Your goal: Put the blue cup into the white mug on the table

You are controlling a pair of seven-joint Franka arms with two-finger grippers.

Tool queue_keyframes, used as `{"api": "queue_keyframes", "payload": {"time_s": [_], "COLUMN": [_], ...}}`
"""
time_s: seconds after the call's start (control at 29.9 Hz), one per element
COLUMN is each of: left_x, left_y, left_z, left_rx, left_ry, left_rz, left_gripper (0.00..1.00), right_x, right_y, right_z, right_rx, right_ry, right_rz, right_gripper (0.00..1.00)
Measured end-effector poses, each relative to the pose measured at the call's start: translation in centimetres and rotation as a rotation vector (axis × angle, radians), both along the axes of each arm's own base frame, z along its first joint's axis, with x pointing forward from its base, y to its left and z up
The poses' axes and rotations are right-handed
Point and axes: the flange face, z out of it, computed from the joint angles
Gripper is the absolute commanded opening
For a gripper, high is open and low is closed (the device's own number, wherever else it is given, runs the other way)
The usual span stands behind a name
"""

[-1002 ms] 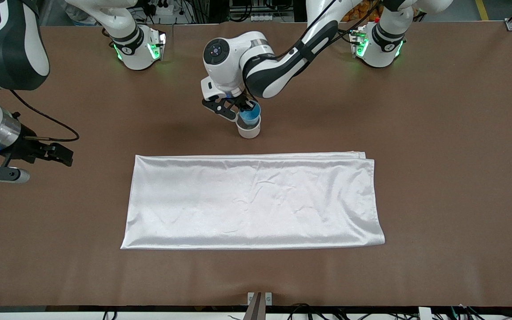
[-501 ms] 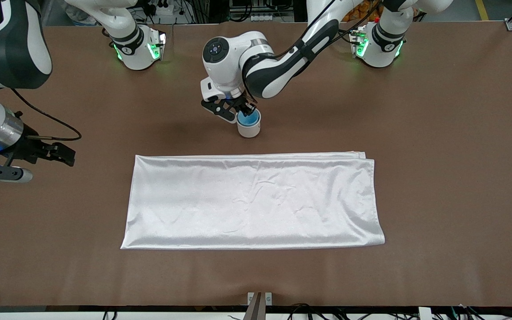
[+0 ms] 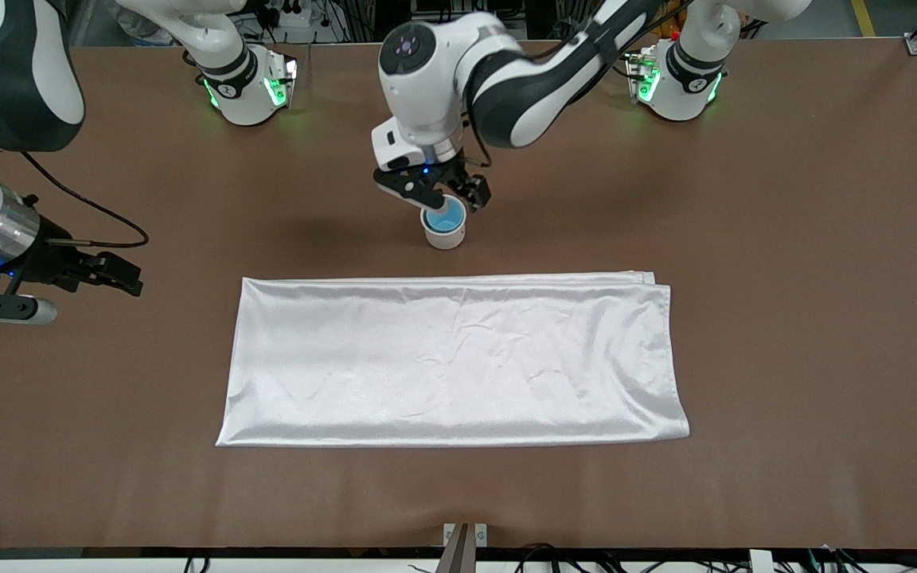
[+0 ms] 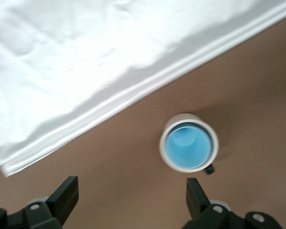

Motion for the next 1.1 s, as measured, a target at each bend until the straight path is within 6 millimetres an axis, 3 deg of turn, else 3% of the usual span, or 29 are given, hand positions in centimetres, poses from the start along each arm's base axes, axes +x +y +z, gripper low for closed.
{"api": "queue_keyframes", "payload": {"time_s": [0.27,0.5,0.8,1.1], "left_x": [3.1,7.1,11.3,15.1], "left_y": [7.8,15.8,25.4,35.5], "left_z": [9.4,15.1,18.7,19.3], "left_rx": [0.022,-0.031,-0.071,-0.064], "left_ry": [-0.053,-0.084,-0.098,-0.077], "left_rz": [0.164,0.338,0.522,0.546], "left_gripper": [1.00,1.00,1.00,1.00], "right_x": [-1.3,-2.9,-4.7,-4.9], "right_y": [0.0,0.1,0.3,0.4], "right_z": [1.5,2.0,2.9,3.2], "right_rx": [-0.001,-0.005,-0.007,-0.007], "right_ry": [-0.016,-0.020,-0.029,-0.034], "right_rz": [-0.001,-0.001,0.000,0.002], "right_gripper": [1.00,1.00,1.00,1.00]}}
